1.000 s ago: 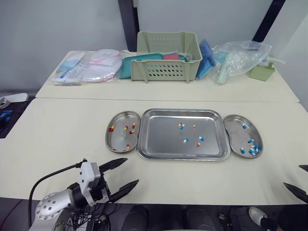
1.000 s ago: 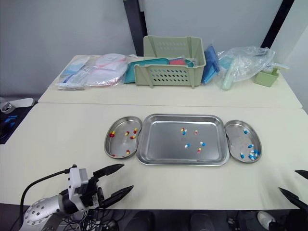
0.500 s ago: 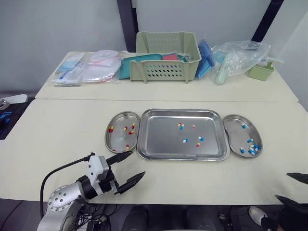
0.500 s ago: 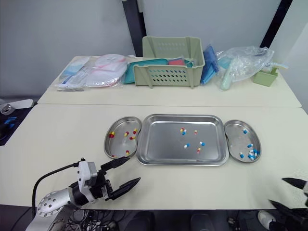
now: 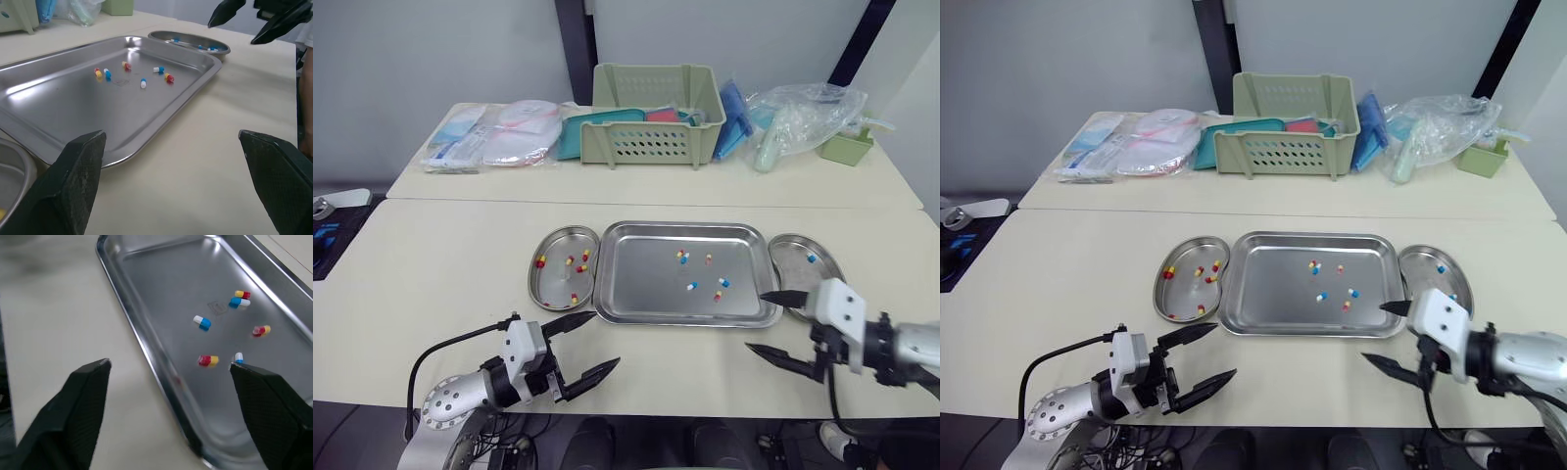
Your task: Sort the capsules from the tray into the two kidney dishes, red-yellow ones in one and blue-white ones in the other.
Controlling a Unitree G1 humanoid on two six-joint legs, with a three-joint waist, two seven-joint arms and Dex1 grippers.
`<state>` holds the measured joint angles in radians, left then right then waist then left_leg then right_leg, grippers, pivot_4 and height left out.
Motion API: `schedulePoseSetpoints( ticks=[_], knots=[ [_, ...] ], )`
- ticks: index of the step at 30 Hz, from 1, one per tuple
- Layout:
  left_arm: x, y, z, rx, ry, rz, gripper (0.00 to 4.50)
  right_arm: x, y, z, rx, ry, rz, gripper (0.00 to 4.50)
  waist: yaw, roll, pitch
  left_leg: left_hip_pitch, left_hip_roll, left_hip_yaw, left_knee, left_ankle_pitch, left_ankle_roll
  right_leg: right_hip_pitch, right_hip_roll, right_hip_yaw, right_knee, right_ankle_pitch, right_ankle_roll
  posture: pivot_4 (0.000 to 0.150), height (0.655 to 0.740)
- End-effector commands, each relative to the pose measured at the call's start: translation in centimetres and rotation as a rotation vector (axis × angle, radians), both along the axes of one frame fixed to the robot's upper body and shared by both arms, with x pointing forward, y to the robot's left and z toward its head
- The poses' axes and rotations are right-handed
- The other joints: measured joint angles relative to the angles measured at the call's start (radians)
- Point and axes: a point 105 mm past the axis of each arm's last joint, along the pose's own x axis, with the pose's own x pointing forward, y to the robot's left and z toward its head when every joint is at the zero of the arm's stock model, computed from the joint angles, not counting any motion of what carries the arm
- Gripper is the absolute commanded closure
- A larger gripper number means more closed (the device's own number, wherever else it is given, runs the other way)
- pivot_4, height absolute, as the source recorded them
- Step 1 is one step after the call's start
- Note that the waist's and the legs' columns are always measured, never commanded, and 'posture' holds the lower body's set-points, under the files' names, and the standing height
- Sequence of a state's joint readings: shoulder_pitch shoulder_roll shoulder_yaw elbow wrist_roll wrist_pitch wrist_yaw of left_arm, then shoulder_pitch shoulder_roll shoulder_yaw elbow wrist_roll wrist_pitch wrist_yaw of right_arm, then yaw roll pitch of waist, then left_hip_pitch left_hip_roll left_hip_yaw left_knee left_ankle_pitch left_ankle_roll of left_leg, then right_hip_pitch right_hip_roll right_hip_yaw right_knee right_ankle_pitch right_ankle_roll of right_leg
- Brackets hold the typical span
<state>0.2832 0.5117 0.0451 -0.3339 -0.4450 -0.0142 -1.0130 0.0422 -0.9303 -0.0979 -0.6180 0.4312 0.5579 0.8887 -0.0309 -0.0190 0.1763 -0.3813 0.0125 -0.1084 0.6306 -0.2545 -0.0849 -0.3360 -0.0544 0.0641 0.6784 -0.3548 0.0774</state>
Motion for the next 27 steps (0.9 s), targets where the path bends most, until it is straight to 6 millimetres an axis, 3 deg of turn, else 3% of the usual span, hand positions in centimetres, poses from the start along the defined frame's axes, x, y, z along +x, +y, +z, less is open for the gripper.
schedulePoseSetpoints(
  ticks=[1, 2, 12, 27],
  knots=[
    [-0.2, -0.5, 0.7, -0.002, -0.039, -0.020, 0.00, 1.8, 1.0, 0.0, -0.036, -0.025, 0.040, 1.64, 0.000, 0.000, 0.000, 0.000, 0.000, 0.000, 0.000, 0.000, 0.000, 0.000, 0.000, 0.000, 0.000, 0.000, 0.000, 0.150, 0.7400],
    [-0.1, -0.6, 0.8, -0.003, -0.039, -0.020, 0.00, 2.2, 1.4, -0.1, -0.046, -0.024, 0.066, 1.98, -0.001, 0.000, 0.000, 0.000, 0.000, 0.000, 0.000, 0.000, 0.000, 0.000, 0.000, 0.000, 0.000, 0.000, 0.000, 0.150, 0.7400],
    [0.1, -1.0, 0.7, -0.001, -0.047, -0.022, 0.00, 7.3, 5.9, -1.9, -0.216, -0.024, 0.299, 1.98, -0.004, 0.000, 0.001, -0.001, 0.000, -0.001, 0.000, 0.000, 0.000, -0.002, 0.000, -0.001, 0.000, 0.000, 0.000, 0.150, 0.7400],
    [0.2, -1.3, 0.5, 0.010, -0.046, -0.016, 0.00, 9.9, 6.4, -2.4, -0.294, 0.073, 0.372, 1.98, -0.004, 0.000, 0.002, -0.001, 0.000, -0.001, 0.000, 0.000, 0.000, -0.002, 0.000, -0.001, 0.001, 0.000, 0.000, 0.150, 0.7400]
  ],
)
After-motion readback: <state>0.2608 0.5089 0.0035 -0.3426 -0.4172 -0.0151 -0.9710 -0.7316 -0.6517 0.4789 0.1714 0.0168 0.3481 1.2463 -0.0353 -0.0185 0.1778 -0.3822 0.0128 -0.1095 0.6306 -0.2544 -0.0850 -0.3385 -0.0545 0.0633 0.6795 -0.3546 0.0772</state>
